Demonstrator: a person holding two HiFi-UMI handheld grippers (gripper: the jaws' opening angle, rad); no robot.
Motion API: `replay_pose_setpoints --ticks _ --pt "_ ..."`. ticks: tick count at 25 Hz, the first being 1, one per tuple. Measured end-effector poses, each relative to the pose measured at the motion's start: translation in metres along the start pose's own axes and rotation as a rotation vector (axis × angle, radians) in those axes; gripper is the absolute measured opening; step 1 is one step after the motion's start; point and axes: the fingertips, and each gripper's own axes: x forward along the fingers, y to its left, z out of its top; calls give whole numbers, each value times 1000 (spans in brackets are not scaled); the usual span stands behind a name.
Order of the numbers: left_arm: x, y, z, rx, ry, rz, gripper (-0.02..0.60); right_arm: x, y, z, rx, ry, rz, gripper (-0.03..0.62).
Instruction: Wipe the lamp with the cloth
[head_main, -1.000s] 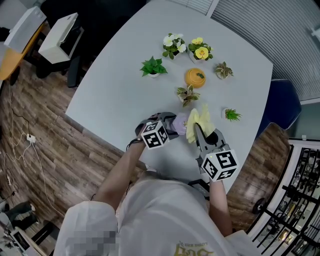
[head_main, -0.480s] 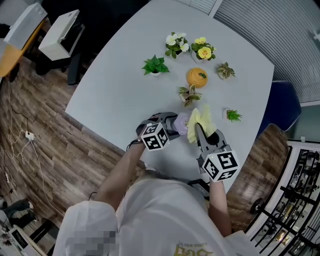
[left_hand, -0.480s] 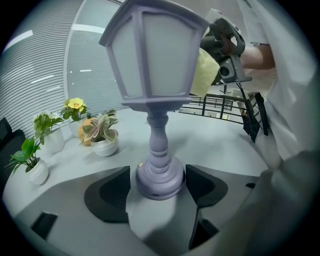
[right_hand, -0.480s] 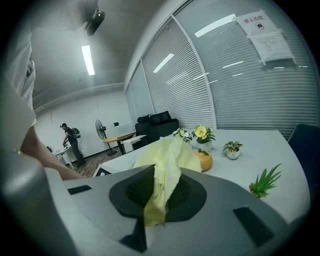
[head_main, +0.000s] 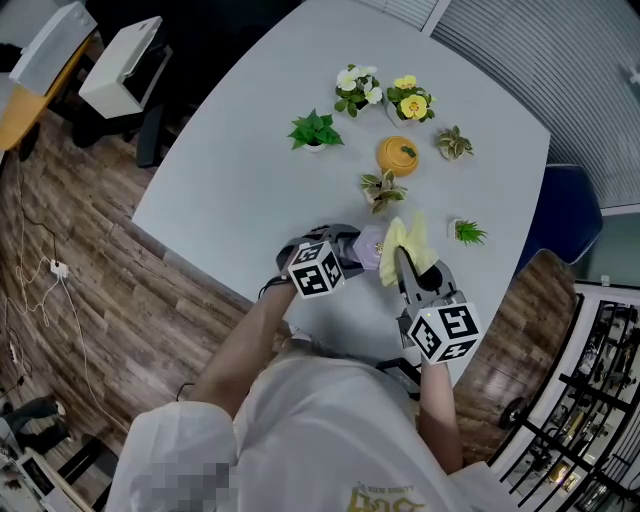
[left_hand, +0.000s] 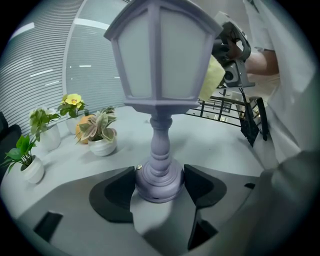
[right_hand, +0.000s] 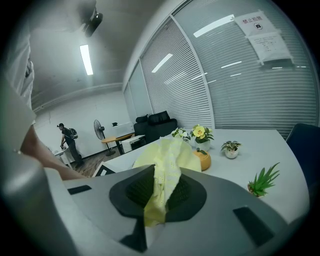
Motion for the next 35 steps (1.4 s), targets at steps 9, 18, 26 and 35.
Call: replay_pose_setpoints --ticks 9,18,26,35 --pt "0 0 -1 7 2 1 317 6 -2 4 -27 19 -10 46" --pt "1 1 -2 4 8 0 318 16 -4 9 -52 52 25 46" --pt "1 -1 -2 14 12 8 318 28 4 18 -75 93 111 46" --pt "2 -1 -3 18 20 12 318 40 17 24 -85 144 203 46"
